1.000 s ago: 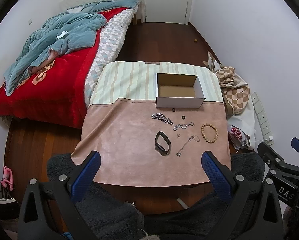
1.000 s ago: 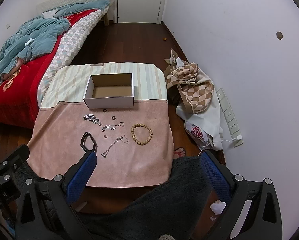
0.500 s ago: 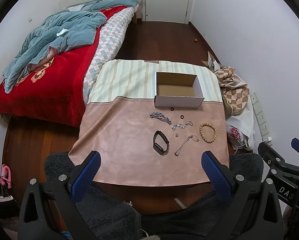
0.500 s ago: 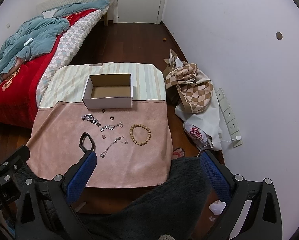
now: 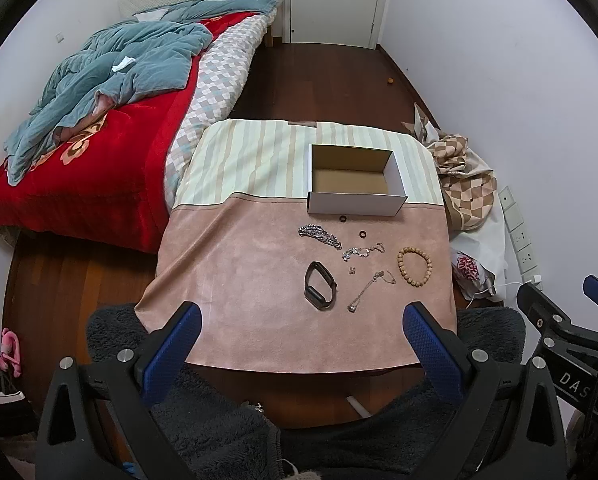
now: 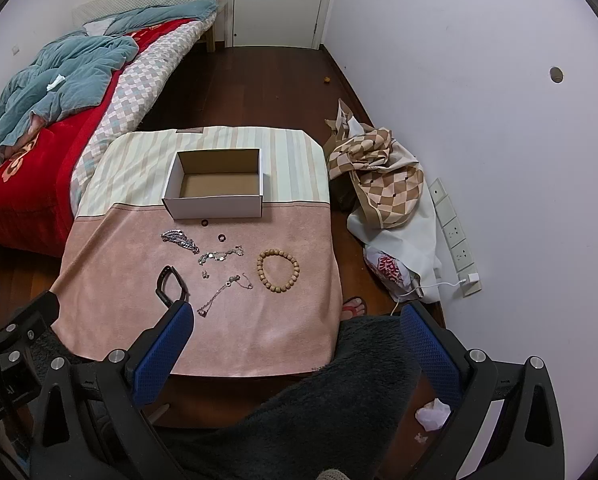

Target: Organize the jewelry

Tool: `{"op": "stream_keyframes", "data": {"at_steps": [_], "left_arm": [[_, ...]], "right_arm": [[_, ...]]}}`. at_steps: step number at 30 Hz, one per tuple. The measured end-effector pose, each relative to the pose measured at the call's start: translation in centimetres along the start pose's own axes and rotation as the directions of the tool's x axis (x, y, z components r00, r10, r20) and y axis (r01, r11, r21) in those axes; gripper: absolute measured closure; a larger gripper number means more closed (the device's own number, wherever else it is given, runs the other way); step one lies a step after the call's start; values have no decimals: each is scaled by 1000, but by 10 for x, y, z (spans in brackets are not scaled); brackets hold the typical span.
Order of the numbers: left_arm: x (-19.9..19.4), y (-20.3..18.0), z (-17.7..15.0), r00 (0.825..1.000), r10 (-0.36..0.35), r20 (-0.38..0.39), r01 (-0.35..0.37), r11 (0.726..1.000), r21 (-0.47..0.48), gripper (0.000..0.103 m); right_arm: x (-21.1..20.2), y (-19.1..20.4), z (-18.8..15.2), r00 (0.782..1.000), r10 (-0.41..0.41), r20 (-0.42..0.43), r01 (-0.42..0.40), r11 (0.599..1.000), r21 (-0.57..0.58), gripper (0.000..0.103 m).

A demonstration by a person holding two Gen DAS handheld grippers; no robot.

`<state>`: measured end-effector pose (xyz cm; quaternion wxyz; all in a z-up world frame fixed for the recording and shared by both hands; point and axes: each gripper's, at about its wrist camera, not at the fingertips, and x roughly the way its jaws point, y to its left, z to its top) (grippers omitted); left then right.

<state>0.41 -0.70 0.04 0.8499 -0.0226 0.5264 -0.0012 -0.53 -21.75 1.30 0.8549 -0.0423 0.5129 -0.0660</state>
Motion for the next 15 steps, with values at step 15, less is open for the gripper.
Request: {"op": "stream_keyframes", "data": {"at_steps": [15], "left_arm": [[0,3,-1,1000,-3,5,3,1000,-3,0]], "right_arm": [[0,-3,2,1000,-3,3,3,1000,2,0]]}}
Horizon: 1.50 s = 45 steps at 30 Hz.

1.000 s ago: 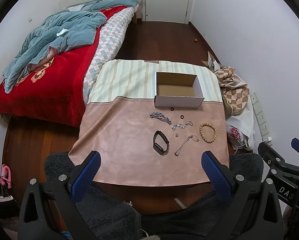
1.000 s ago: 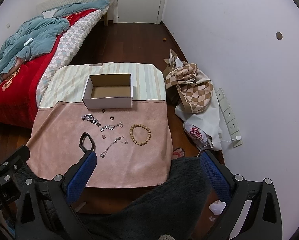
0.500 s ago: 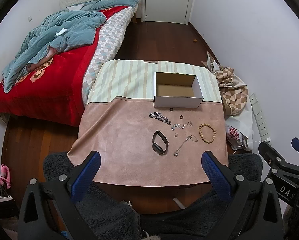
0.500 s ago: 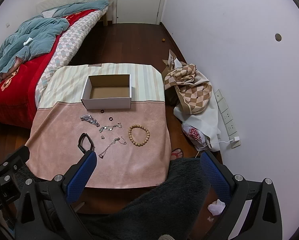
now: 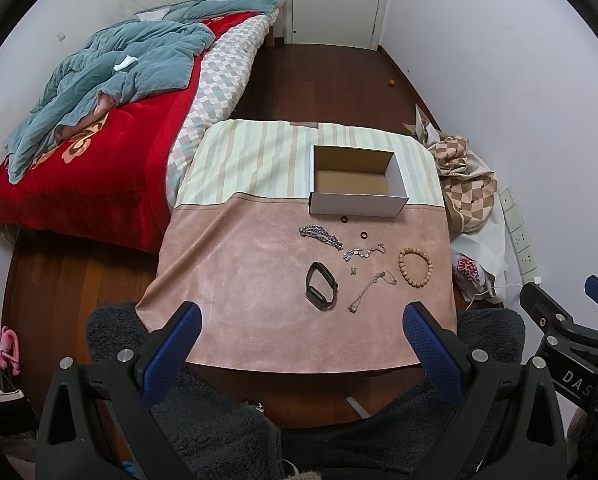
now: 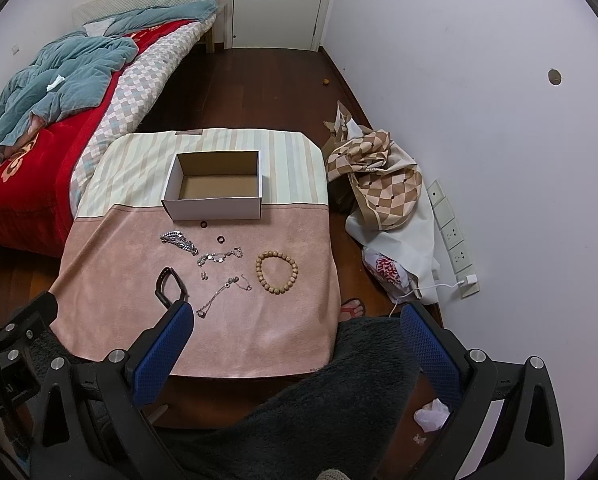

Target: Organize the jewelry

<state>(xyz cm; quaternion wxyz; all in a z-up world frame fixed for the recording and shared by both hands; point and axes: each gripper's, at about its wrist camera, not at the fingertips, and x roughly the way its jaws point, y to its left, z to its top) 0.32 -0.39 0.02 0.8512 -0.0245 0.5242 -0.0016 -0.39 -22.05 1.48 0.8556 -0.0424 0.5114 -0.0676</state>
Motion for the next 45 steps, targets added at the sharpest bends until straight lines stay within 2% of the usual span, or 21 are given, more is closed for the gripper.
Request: {"op": "stream_keyframes", "data": {"at_steps": [33,37,40,45], "left_arm": [[4,0,6,1000,6,17,-6,1000,1,0],[33,4,24,997,63,40,-63,998,-5,0],[64,10,37,995,98,34,-97,995,-27,0],[129,11,44,987,157,-37,-157,988,4,0]], "right_arm": [[-5,-4,6,1000,0,26,0,1000,5,0],[13,-11,15,999,-19,37,17,999,39,0],[49,-22,27,998,-62,18,60,996,63,0],[123,-37,39,996,-61,-62,67,992,104,0]]}}
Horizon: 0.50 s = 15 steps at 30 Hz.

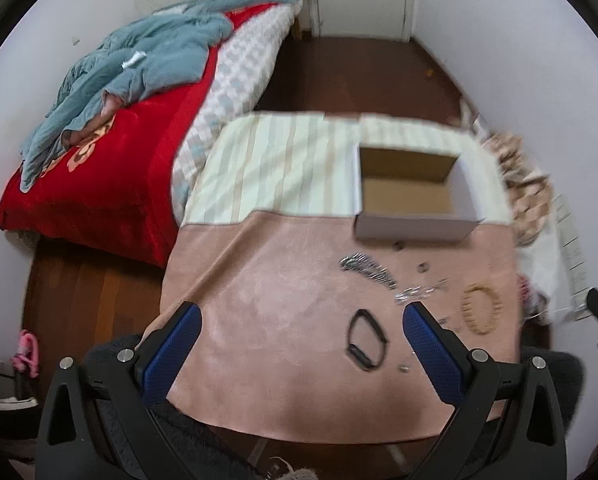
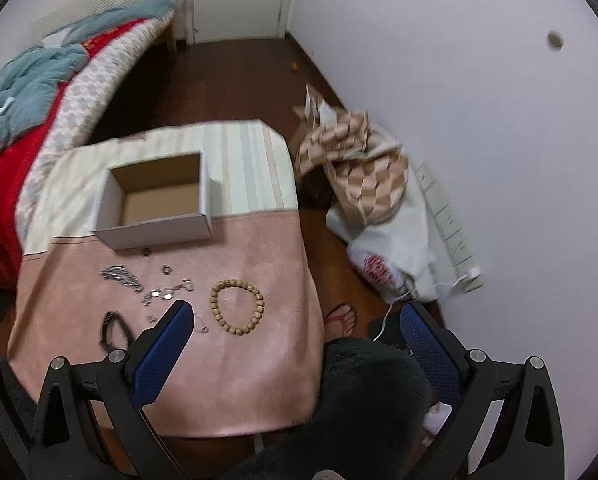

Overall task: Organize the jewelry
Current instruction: 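Grasp the black watch band with the left gripper while the right grasps the wooden bead bracelet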

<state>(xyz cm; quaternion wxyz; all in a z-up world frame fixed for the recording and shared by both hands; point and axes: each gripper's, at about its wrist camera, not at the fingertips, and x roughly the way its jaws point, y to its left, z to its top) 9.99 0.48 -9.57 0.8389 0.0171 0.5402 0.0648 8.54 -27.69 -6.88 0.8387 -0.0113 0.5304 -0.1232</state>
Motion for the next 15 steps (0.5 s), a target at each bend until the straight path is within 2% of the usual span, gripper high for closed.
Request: {"op": "stream_keyframes", "data": {"at_steps": [3,5,10,15], "left_arm": [[43,-5,-5,996,21,-82,-19,1000,17,0],[71,-7,-13,989,16,-149,-14,1000,14,0],[126,-9,-39,950,-42,-309,33,999,-35,1],[155,-18,-52,926,-105,-362,86,994,-68,7]], "right_arm": [[61,-1,3,996,22,-88,-20,999,32,1],[94,3,1,990,28,-138,-24,999,37,5],[155,17,-11,972,21,-235,-15,1000,26,10],[189,23,-20,960,13,-279,-6,1000,25,13]]}}
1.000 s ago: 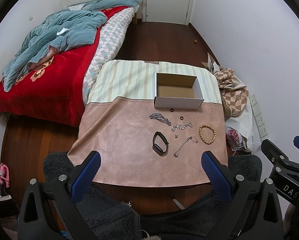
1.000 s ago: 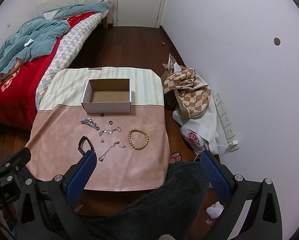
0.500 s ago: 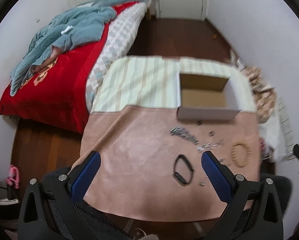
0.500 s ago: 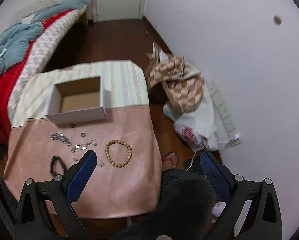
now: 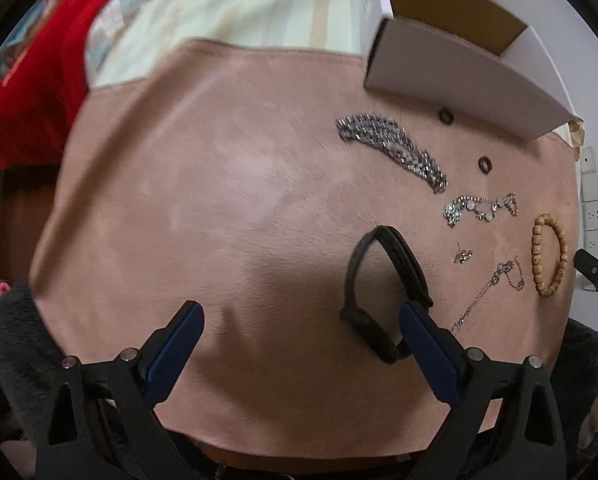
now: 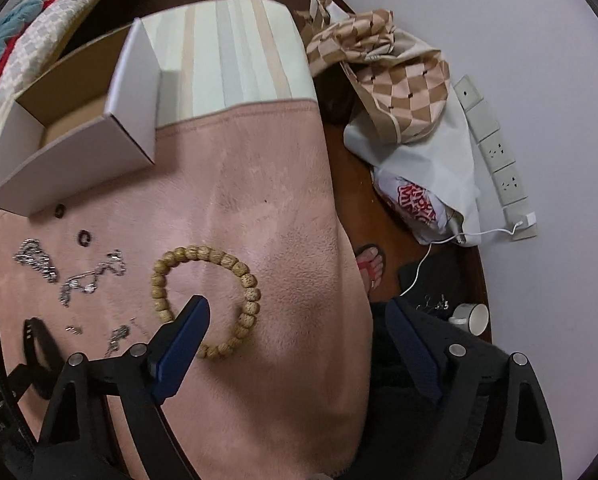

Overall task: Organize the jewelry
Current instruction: 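Grasp the black watch band with the left gripper while the right grasps the wooden bead bracelet, then carry both held items into the white box and open both grippers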

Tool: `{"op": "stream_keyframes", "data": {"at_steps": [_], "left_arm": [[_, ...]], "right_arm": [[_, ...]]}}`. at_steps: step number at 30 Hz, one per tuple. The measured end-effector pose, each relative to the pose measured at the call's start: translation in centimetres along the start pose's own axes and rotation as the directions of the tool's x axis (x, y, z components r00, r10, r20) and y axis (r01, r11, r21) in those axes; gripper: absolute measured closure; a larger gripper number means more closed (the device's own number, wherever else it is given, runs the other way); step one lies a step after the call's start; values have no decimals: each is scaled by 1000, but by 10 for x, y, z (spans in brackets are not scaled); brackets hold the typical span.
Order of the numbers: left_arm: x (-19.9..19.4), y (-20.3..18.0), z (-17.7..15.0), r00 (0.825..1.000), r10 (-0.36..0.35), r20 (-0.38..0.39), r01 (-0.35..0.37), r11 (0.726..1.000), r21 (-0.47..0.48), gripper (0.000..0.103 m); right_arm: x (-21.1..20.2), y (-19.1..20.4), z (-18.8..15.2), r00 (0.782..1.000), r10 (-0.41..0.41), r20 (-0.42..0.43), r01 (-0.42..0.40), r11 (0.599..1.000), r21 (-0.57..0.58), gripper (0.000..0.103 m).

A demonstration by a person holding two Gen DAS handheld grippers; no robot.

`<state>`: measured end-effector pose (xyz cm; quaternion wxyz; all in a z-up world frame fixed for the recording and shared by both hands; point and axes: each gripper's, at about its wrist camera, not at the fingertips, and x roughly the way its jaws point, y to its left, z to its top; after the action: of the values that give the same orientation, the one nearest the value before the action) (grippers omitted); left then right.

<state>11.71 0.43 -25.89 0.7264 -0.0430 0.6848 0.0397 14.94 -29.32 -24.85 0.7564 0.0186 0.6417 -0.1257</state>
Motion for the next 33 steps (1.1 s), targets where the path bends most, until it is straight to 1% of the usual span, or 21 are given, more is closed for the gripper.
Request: {"op": "stream_keyframes", "data": {"at_steps": [1,2,4,5,6,7,8,9,10,11,12,13,14,15,18,20,21,24,27,28,33], "left_arm": [[4,-1,-1,1000,-9,-4,9,1000,1,15],[6,-3,-1,1000,-12,-7,12,1000,4,21],[14,-6,-3,1000,-23,-20,23,999,22,41],[13,-8,-4,1000,-6,-1,6,999,36,43],[11,-10,-6,1000,0,25,-1,998,58,53],[10,-12,-6,999,-4,44,0,997,75,66],[8,-13,-7,998,-7,58,1,996,87,74],[7,-14,-8,998,-11,66,5,995,95,91],[6,-15,-8,998,-14,69,7,995,102,95],[6,-15,-9,997,-15,75,7,994,107,96],[5,-15,-9,997,-17,77,9,994,107,96],[5,-15,-10,997,-20,80,11,994,106,96],[4,-14,-11,996,-25,83,16,994,106,96],[3,-13,-13,996,-28,89,19,994,106,96],[-10,-16,-18,993,-29,111,15,992,125,100],[-23,-17,-20,991,-38,132,21,991,132,100],[-35,-11,-12,990,-44,132,26,991,133,100],[-50,-8,-11,985,-68,157,47,990,135,101],[-69,-8,-8,978,-97,187,72,988,136,101],[-66,-5,0,975,-104,196,78,988,137,101],[-97,-16,14,953,-159,258,124,982,145,101]], "right_arm": [[5,0,-1,1000,1,-5,-1,1000,2,16],[9,0,-1,1000,0,-12,0,1000,4,18],[17,3,-3,999,5,-32,-5,1000,3,24],[20,4,-3,999,8,-40,-8,1000,1,26],[23,5,-5,999,18,-48,-18,1000,-1,32],[24,5,-7,998,39,-49,-39,999,3,37],[24,4,-9,997,61,-40,-61,998,14,40],[24,3,-9,996,85,-35,-84,996,22,48],[23,4,-11,993,116,-27,-115,993,32,52],[23,6,-11,993,113,-25,-112,993,22,54],[22,9,-11,992,121,-22,-121,993,12,65],[20,14,-12,992,122,-20,-122,992,-7,86],[19,17,-13,992,121,-22,-122,992,-17,93],[17,19,-14,992,127,-26,-128,992,-17,93],[12,22,-19,980,197,-27,-196,980,14,94],[4,21,-21,973,229,-11,-229,973,24,94],[-3,21,-22,969,248,-2,-248,968,31,94],[-25,19,-21,953,302,33,-303,952,42,94],[-47,17,-14,942,328,74,-331,943,32,94],[-57,18,-12,936,340,90,-343,939,26,94],[-106,21,1,907,388,165,-391,920,-16,94]]}}
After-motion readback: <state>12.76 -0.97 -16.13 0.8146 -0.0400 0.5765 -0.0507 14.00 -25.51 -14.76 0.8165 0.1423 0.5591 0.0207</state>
